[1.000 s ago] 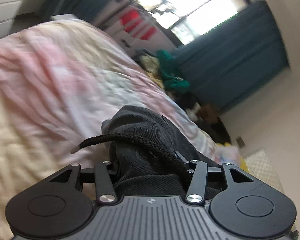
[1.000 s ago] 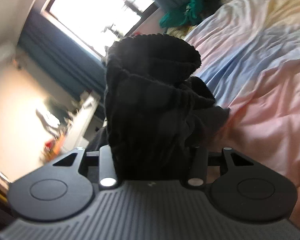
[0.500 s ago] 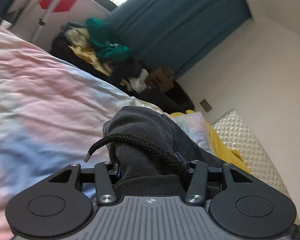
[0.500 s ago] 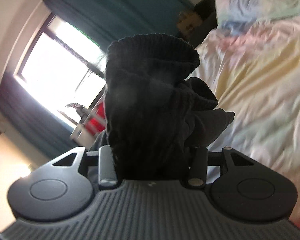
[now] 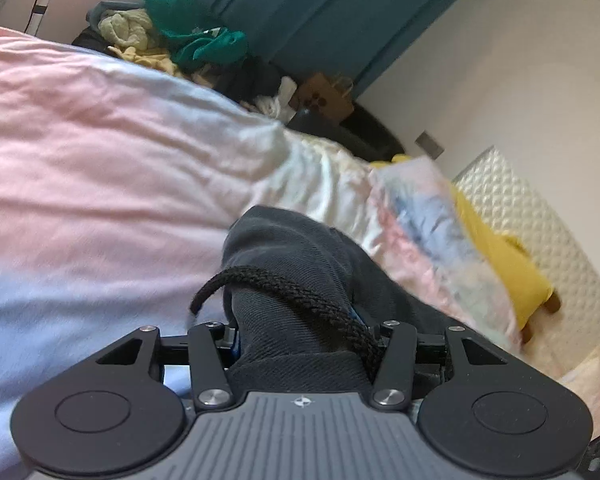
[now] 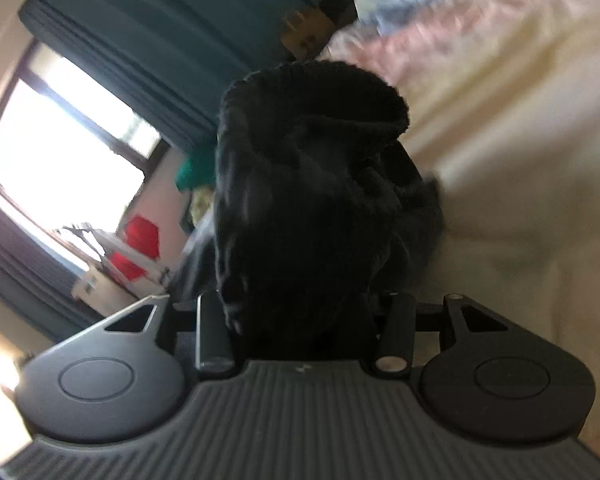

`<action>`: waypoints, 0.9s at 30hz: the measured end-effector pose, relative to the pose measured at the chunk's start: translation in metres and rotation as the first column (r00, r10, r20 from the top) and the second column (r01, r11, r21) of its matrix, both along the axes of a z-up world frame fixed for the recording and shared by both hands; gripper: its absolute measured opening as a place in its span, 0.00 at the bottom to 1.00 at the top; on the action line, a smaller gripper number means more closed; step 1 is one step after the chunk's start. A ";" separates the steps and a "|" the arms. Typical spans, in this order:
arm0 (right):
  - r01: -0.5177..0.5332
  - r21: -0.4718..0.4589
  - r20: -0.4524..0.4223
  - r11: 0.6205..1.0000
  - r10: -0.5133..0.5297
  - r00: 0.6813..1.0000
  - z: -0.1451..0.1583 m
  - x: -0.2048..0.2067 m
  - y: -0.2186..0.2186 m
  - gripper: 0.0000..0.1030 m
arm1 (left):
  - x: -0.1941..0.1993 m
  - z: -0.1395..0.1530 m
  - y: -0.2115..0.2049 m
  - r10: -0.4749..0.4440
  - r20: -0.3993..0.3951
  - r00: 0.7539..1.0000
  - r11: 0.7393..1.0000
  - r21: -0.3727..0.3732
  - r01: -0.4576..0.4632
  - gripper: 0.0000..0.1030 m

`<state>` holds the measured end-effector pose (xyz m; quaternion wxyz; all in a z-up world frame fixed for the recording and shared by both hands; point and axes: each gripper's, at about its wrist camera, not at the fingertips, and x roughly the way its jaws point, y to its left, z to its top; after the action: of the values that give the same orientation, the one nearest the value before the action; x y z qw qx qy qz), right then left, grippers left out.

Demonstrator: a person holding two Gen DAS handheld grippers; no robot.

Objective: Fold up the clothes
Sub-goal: 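Open both grippers and release the folded black garment onto the bed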

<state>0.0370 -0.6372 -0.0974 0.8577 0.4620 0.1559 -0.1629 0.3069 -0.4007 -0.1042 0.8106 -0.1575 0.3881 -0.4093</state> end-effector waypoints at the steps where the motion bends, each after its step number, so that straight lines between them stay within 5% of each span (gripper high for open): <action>1: -0.005 -0.006 -0.007 1.000 0.005 1.000 -0.007 -0.003 0.005 0.47 | -0.003 -0.007 0.003 -0.001 0.012 1.000 1.000 0.020 0.001 0.54; 7: 0.025 0.056 -0.036 0.998 -0.023 0.999 -0.030 -0.021 0.024 0.60 | -0.037 -0.004 0.032 0.004 0.096 0.995 0.991 0.135 -0.017 0.63; 10: 0.059 0.110 -0.095 0.992 -0.049 0.994 -0.019 -0.032 0.027 0.61 | -0.057 0.032 0.047 0.003 0.118 0.993 0.982 0.187 -0.025 0.63; 16: 0.103 0.006 -0.163 0.995 -0.100 0.982 0.035 -0.070 0.048 0.61 | -0.118 0.113 0.083 -0.036 0.255 0.966 0.984 0.177 -0.010 0.71; 20: 0.066 -0.069 -0.046 0.995 -0.069 0.997 0.091 -0.095 0.079 0.61 | -0.164 0.163 0.099 -0.051 0.371 0.927 0.977 0.213 -0.032 0.74; 23: 0.043 -0.170 -0.028 0.984 -0.049 0.998 0.133 -0.106 0.103 0.61 | -0.201 0.195 0.113 -0.066 0.456 0.888 0.969 0.241 -0.051 0.76; 27: 0.008 -0.270 -0.031 0.963 -0.017 0.999 0.177 -0.116 0.137 0.61 | -0.241 0.226 0.139 -0.059 0.498 0.865 0.974 0.218 -0.059 0.86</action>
<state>-0.0794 -0.5001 0.0793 0.9090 0.3390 0.1436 -0.1956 0.0654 -0.2619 0.1216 0.8961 0.0473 0.2084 -0.3891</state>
